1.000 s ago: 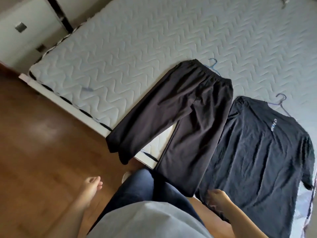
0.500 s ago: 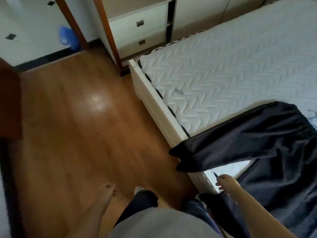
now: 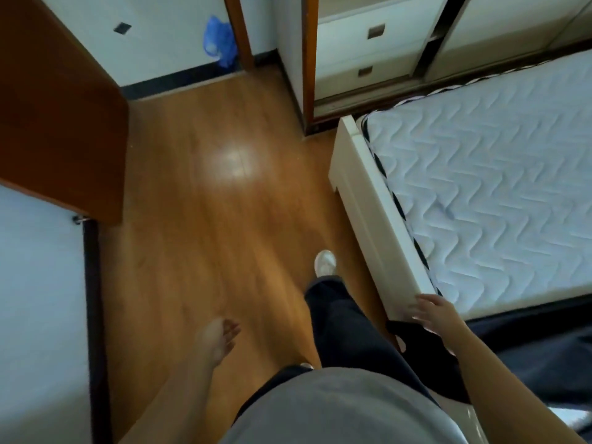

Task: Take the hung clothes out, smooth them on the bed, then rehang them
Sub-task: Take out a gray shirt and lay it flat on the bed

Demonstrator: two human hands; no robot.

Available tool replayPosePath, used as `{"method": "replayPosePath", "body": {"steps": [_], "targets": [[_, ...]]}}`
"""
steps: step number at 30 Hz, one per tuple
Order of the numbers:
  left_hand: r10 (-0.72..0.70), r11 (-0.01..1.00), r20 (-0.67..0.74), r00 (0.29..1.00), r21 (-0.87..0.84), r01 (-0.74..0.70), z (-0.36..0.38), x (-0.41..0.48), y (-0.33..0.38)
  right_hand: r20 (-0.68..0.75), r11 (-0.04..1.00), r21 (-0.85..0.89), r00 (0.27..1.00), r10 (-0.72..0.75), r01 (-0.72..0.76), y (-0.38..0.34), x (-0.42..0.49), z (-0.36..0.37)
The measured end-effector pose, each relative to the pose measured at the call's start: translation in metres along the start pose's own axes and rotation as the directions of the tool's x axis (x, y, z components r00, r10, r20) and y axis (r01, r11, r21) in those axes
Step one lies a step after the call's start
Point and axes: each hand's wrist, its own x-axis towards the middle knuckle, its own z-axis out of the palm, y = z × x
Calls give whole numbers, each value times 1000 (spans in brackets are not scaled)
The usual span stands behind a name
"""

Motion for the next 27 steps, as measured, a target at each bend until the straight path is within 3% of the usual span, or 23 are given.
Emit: {"method": "replayPosePath", "body": {"steps": [4,7,12,17,19,22,27], "targets": [[45,996,49,998,68,-49,68,16,98,-56,990,103,993,104,-98,-48,48,-29],[147,945,84,986,283,-165,108,16,171,-67,984,113,987,143,-135,-108,80,-36],[334,773,157,929,518,-365,152,19,289,-37,995,83,998,54,-51,-233,126,-14],[414,753,217,884,464,-467,176,23,388,26,997,53,998,-62,60,-352,163,29],[463,693,252,850,495,-524,191,26,437,14,990,70,992,-127,126,-403,174,41],[597,515,386,703,488,-705,230,22,529,-39,969,90,973,-228,231,-478,192,49],[693,90,654,303,339,-937,305,-32,672,-259,913,115,899,-353,392,-596,206,39]]}}
